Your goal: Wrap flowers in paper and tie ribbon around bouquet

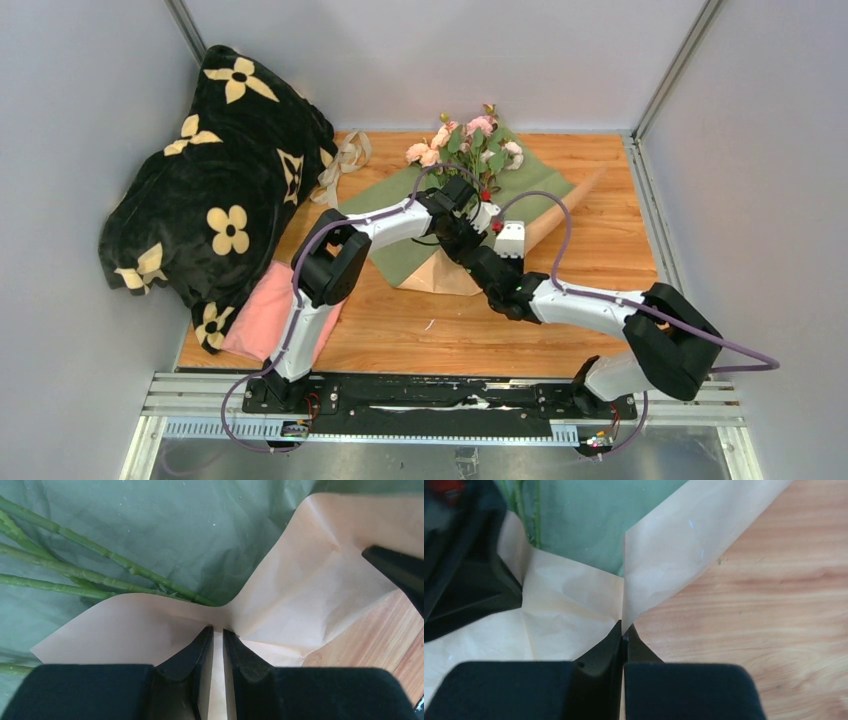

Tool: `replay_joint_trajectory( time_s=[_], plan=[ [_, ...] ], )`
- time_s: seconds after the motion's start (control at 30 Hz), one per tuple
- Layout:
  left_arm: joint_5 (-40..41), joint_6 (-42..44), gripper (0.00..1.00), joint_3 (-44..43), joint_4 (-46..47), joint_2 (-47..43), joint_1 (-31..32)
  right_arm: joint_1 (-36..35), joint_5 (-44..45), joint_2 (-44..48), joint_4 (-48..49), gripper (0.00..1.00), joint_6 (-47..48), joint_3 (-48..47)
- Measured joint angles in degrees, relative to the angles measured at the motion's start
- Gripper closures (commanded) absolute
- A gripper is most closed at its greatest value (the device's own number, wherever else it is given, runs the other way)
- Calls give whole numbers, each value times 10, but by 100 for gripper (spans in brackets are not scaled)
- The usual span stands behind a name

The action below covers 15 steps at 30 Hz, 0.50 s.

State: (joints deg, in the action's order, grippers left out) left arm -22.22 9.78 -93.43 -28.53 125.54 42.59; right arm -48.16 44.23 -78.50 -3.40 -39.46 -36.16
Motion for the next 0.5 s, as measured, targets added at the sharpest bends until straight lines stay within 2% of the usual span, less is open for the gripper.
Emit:
replay_joint_trajectory(
  time_s=[0.17,0.37,0.5],
  plan=[
    [-14,-2,73,-11,-4,8,-6,-43,47,-31,4,100,143,-33],
    [-38,-11,53,-19,-10,11,-21,-80,68,-63,51,100,304,-45],
    [-56,-19,47,-23,-18,11,-47,-103,54,-80,100,100,396,-45]
  ],
)
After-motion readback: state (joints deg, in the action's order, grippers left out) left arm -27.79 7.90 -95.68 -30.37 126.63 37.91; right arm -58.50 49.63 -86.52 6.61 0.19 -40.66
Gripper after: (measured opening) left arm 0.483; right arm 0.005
